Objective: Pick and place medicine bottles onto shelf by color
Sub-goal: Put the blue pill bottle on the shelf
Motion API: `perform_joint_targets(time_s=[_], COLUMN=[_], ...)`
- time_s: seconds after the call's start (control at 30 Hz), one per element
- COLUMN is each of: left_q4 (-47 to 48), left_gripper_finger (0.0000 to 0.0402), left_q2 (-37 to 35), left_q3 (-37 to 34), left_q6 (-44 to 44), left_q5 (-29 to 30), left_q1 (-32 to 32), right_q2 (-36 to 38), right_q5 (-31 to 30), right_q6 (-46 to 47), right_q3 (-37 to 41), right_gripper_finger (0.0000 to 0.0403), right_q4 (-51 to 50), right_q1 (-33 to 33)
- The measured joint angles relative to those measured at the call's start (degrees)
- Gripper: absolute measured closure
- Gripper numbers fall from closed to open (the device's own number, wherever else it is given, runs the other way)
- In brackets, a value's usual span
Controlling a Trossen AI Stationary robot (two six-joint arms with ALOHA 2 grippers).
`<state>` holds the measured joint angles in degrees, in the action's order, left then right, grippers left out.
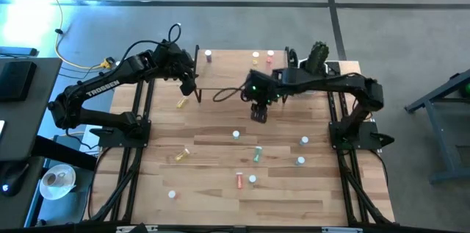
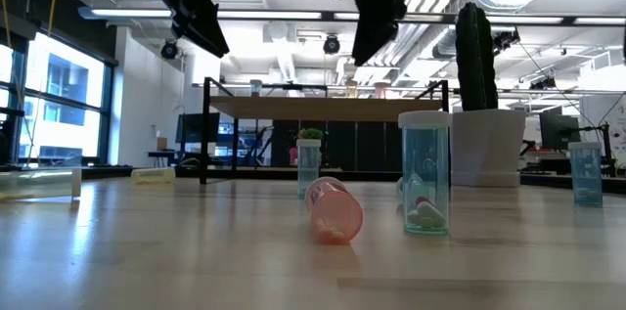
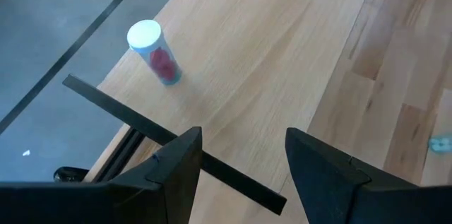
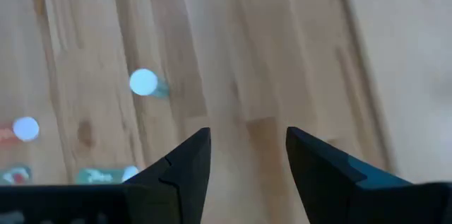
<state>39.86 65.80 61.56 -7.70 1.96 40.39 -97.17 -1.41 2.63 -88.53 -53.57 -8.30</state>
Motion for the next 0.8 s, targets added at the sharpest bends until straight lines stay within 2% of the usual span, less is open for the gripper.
perform_joint_targets(time_s=[0.2, 0.8], left_q4=[0.0, 0.0], left_gripper_finger=[0.0206, 0.0206], left_q2=[0.0, 0.0], left_q3=[0.0, 0.0], left_q6=[0.0, 0.0], left_q5=[-0.1, -0.1], left_q1=[0.0, 0.0], right_q2=[3.0, 2.6], right_q5=[0.9, 0.0], right_q6=[4.2, 6.6], right_q3=[12.8, 35.9], right_gripper_finger=[0.0226, 0.0226], right_q4=[16.0, 52.7], right_q1=[3.4, 10.6])
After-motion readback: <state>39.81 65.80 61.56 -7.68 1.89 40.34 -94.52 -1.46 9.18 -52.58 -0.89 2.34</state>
